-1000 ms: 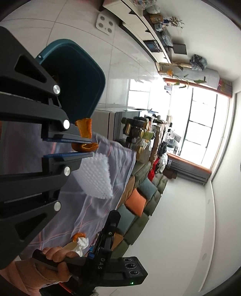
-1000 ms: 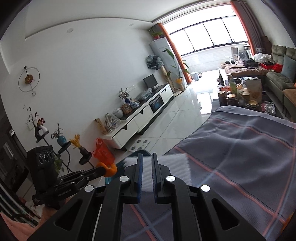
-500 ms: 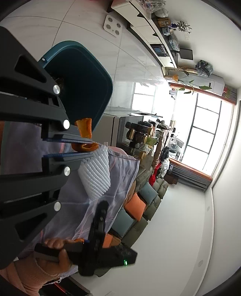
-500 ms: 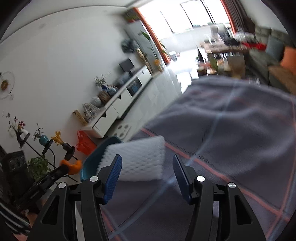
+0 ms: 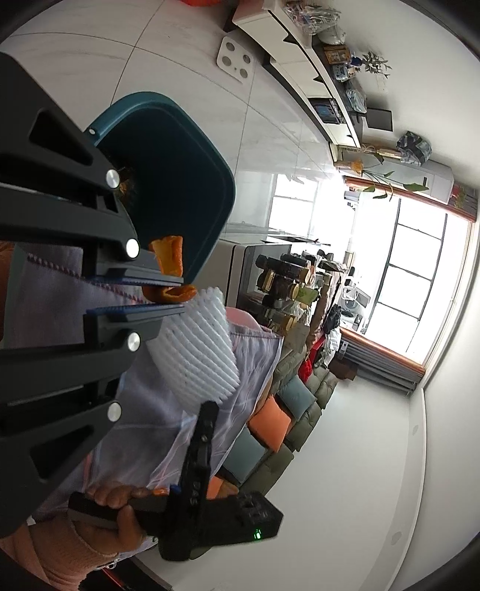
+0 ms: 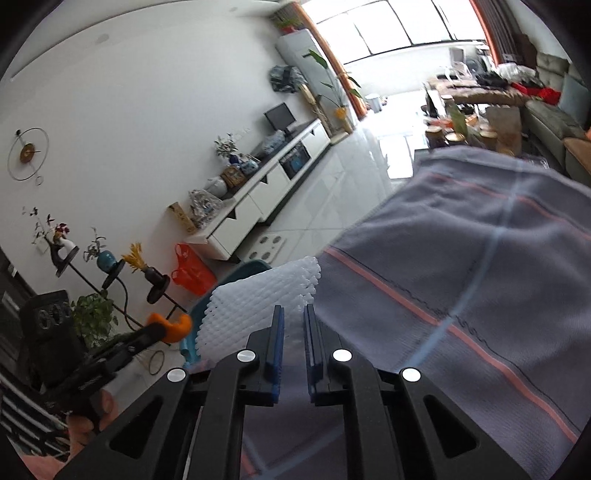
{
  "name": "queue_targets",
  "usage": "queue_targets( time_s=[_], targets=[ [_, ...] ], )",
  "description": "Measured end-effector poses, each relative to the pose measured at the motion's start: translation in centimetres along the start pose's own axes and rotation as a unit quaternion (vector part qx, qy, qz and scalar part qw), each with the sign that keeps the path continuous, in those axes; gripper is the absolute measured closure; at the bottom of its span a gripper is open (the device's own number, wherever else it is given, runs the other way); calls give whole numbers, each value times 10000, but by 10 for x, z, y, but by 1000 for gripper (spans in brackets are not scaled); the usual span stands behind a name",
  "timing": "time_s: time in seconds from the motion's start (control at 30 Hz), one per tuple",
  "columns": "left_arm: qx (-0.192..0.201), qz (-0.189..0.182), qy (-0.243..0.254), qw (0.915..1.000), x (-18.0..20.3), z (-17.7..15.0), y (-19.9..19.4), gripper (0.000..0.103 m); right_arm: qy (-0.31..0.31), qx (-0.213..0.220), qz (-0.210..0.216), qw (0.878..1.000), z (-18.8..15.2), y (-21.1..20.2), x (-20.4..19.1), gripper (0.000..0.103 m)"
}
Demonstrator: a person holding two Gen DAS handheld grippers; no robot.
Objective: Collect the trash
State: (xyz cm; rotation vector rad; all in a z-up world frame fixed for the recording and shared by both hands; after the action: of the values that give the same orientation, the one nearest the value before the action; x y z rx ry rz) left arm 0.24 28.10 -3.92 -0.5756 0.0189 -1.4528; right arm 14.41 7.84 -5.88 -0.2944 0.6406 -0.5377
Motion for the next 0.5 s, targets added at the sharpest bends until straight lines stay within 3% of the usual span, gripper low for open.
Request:
queue_targets(
  time_s=[0.17,0.5],
  targets=[
    [48,123,-1,9999,-7,2,2,93,-147,165,94,9997,12,3,-17,93],
    [-66,383,-34,9992,-25,-1,13,93,-566,24,-114,9983,11,38,-45,93]
  ],
)
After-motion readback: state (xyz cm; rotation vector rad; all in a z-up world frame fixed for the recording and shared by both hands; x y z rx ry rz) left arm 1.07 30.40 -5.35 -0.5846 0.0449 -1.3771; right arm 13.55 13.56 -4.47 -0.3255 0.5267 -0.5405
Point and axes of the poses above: each gripper's, at about its wrist camera, not at the fingertips, and y roughly the way its jaws point, x to its right, z to its top, the point moved 1 cm from there along y, roughly the way its jaws point, and after that the axes turned 11 degrees about x, right-handed, at the moved point
